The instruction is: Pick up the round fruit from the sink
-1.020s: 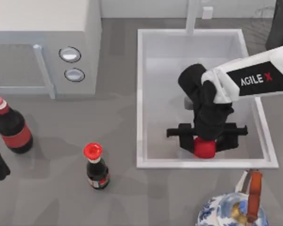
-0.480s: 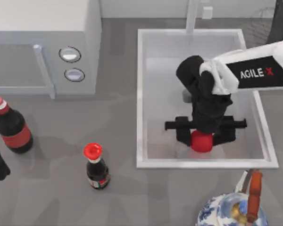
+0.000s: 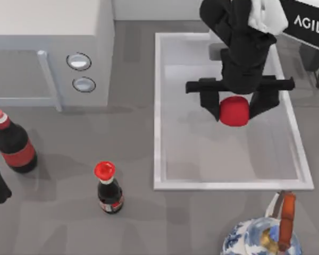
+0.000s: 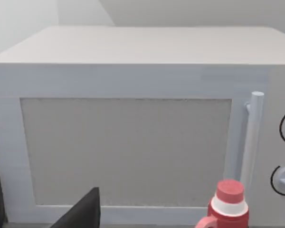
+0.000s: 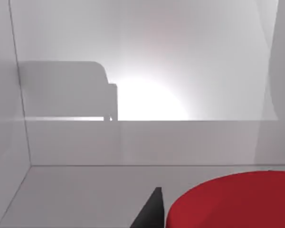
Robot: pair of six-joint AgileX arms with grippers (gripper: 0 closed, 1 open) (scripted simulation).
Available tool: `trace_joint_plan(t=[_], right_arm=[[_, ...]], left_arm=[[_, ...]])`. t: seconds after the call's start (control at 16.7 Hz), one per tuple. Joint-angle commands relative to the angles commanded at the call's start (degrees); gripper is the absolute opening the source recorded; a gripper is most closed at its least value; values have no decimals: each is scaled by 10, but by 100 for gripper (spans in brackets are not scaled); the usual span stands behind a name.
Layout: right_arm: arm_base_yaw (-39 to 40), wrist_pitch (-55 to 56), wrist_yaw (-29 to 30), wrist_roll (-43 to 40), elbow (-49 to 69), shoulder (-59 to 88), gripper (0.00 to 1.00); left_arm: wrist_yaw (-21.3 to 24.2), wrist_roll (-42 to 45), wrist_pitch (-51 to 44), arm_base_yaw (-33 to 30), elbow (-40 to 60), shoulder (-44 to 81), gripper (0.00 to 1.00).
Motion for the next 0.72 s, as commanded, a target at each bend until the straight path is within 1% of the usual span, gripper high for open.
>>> trace_joint_plan(t=[0.18, 0.3, 0.72], right_arm=[[-2, -103, 0, -2, 76, -32, 0], [-3, -142, -1, -3, 109, -47, 0], [-2, -155, -1, -4, 120, -54, 0]], left_arm=[[0, 0, 0, 0, 0, 0, 100], [0, 0, 0, 0, 0, 0, 100], [0, 0, 0, 0, 0, 0, 100]])
